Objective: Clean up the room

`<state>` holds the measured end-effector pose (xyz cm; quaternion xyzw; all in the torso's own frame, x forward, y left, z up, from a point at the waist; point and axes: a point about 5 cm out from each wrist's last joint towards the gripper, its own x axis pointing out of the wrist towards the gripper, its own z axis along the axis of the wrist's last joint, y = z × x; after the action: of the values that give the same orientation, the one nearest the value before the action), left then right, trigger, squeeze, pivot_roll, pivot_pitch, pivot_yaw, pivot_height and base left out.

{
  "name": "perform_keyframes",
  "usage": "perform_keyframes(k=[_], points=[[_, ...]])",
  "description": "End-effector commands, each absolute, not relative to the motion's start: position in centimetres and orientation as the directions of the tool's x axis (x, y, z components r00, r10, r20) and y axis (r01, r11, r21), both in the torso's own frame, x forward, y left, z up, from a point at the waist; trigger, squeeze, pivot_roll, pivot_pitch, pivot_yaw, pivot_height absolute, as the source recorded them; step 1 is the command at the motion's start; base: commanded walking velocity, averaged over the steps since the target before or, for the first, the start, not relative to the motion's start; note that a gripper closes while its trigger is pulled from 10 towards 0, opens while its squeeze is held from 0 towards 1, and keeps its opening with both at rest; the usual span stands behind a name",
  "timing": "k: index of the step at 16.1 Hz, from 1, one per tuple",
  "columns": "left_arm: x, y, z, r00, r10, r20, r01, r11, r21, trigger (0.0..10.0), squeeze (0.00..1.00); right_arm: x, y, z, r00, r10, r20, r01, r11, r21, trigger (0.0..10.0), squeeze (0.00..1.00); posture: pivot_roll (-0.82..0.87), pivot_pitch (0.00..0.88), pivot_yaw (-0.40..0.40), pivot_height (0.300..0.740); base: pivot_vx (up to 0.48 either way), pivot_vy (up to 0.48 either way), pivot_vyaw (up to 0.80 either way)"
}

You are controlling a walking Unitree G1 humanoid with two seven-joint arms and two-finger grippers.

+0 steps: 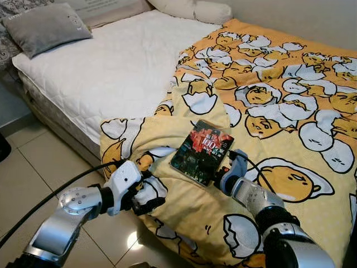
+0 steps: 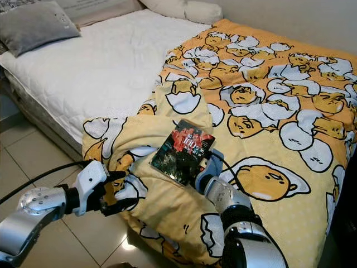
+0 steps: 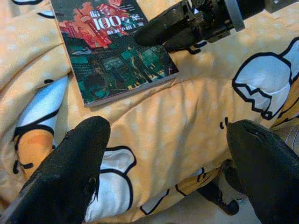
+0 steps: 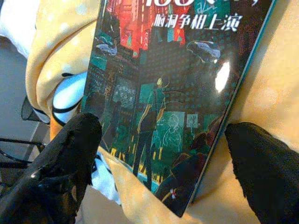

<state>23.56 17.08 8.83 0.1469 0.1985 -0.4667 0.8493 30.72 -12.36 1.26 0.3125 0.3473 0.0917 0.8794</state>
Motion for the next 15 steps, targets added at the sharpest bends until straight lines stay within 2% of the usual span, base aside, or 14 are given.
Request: perform_keyframes(k=[1, 9, 12, 15], points=[[23.4, 17.5, 9.2, 0.500, -0.720, -0.481, 0.842, 0.533, 0.076, 10.0, 1.00, 31.0, -12.5, 1.4, 0.753, 0.361, -0.550, 0.050, 0.803, 0.594, 10.0, 0.00, 0.00, 0.000, 0.032, 0.740, 0.000, 0.000, 0.00], [22.6, 18.2, 9.7, 0.473, -0.718, -0.510, 0.856, 0.512, 0.072, 10.0, 1.00, 30.7, -13.3, 0.4, 0.755, 0.262, -0.600, 0.132, 0.836, 0.532, 10.0, 0.00, 0.02, 0.000, 0.060, 0.740, 0.000, 0.000, 0.00], [22.6, 18.0, 9.9, 0.469, -0.717, -0.516, 0.858, 0.508, 0.075, 10.0, 1.00, 30.3, -11.9, -0.1, 0.739, 0.283, -0.612, 0.151, 0.814, 0.560, 10.0, 0.00, 0.03, 0.000, 0.064, 0.740, 0.000, 0.000, 0.00], [22.6, 17.7, 9.9, 0.465, -0.716, -0.521, 0.860, 0.505, 0.074, 10.0, 1.00, 29.8, -10.8, -0.7, 0.703, 0.283, -0.653, 0.124, 0.855, 0.504, 10.0, 0.00, 0.03, 0.000, 0.064, 0.740, 0.000, 0.000, 0.00]])
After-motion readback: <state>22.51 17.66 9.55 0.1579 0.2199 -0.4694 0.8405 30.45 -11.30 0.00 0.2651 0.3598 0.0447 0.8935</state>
